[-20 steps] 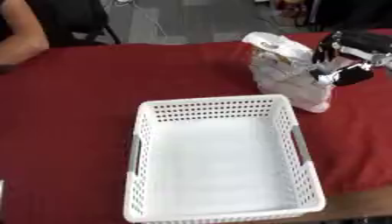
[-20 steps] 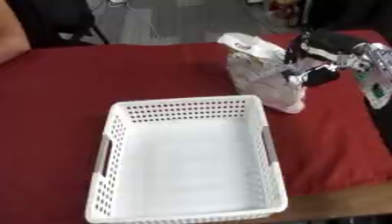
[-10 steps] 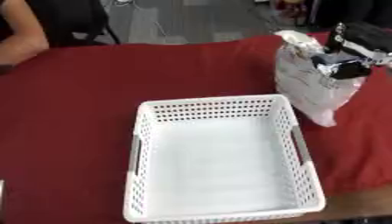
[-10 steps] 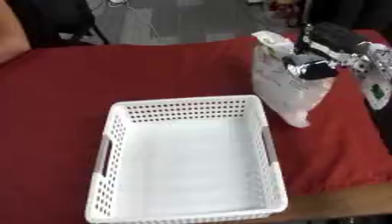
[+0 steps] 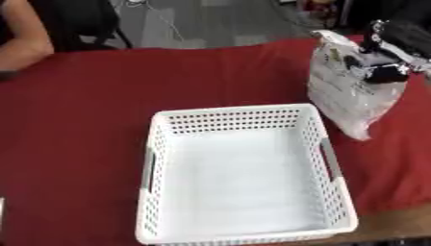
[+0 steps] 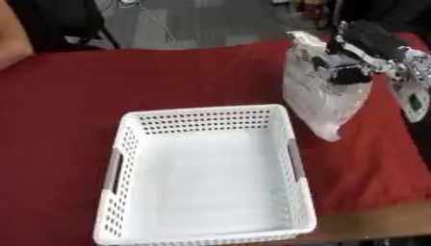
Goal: Pick up objects on the table and place them in the box.
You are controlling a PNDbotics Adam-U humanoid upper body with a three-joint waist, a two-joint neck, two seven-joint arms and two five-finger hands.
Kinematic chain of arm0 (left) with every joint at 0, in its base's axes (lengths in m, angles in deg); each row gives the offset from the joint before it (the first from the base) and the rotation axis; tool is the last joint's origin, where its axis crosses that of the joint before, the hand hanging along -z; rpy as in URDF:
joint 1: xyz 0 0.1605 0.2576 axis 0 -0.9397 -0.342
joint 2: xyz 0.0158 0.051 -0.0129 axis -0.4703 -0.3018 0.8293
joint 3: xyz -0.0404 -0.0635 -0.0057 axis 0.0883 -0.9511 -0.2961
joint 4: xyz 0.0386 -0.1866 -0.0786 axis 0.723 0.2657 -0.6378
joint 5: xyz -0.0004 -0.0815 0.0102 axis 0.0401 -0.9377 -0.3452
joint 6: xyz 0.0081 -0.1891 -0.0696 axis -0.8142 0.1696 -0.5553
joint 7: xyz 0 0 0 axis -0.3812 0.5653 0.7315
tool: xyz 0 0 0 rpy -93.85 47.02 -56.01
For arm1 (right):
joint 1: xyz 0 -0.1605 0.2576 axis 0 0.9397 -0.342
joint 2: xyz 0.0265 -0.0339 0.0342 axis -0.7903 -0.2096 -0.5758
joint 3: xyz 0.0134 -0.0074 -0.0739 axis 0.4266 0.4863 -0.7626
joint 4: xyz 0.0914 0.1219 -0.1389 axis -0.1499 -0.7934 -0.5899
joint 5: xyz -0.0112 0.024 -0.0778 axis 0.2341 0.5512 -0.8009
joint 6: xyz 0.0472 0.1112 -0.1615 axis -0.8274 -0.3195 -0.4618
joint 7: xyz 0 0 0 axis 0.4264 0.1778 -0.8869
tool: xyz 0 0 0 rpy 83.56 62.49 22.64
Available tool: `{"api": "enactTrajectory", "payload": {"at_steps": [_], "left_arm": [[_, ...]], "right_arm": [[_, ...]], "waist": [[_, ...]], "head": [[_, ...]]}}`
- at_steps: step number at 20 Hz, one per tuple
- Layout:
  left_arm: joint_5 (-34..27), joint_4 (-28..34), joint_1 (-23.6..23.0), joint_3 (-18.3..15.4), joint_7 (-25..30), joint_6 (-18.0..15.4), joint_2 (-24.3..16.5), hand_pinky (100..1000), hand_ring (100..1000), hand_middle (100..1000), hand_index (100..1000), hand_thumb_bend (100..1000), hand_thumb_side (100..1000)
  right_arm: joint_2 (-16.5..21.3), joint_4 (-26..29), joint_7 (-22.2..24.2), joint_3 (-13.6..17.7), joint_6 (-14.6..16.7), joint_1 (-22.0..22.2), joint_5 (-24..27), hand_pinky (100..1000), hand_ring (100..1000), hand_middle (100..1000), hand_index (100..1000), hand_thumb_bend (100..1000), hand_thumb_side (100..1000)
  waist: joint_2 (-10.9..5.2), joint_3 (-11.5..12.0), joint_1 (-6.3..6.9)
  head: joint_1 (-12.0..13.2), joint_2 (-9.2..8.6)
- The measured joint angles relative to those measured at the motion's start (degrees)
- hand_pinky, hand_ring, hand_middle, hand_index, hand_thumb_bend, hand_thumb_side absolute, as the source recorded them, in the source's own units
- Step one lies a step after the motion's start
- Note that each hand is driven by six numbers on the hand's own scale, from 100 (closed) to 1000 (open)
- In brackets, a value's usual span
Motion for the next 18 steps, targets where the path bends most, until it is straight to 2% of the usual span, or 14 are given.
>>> {"api": "enactTrajectory", "payload": {"at_steps": [9, 18], "left_arm": [[0.0, 0.0, 0.0, 0.2, 0.1, 0.2, 0.0, 710, 848, 938, 990, 876, 1000], [0.0, 0.0, 0.0, 0.3, 0.3, 0.3, 0.0, 709, 849, 939, 990, 872, 1000]], "right_arm": [[1.0, 3.0, -2.6, 0.3, -0.6, 0.5, 3.2, 100, 100, 100, 180, 100, 291], [3.6, 17.7, -4.2, 1.7, -4.0, 0.5, 12.0, 100, 100, 100, 182, 100, 284]], "waist": [[0.0, 0.0, 0.01], [0.0, -0.1, 0.01]], "head": [[0.0, 0.0], [0.0, -0.01]]}}
